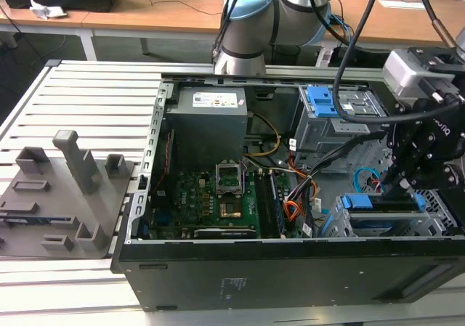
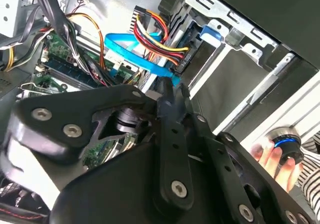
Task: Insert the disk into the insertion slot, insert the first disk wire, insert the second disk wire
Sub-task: 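Insert the second disk wire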
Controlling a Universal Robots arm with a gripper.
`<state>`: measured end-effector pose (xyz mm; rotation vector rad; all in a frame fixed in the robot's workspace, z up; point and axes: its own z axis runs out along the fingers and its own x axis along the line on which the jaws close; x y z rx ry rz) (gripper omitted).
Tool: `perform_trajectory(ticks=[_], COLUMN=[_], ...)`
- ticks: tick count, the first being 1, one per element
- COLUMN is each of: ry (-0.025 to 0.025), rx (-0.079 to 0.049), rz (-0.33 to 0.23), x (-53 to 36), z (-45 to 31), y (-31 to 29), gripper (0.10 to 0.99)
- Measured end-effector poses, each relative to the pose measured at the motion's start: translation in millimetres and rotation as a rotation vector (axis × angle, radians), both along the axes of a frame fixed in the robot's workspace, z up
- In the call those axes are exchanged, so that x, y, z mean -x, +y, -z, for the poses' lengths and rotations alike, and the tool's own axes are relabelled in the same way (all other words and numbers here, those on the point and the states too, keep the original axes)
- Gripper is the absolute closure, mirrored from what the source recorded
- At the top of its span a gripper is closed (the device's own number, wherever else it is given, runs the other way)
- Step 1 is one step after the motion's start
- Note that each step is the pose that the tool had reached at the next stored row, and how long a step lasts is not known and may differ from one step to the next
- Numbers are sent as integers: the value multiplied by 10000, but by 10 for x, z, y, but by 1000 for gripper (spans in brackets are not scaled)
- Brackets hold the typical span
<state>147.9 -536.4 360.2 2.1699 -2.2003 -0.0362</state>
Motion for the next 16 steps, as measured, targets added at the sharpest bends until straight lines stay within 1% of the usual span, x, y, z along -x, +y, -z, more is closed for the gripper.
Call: perform_trajectory(ticks=[1,3,7,16], ry=[0,0,-2,-1], rx=[1,1,-2,-3], rz=[0,-1,1,0], x=[0,0,52,55], z=[-30,-68,-70,-70], y=[9,11,10,11], gripper=[980,980,980,980])
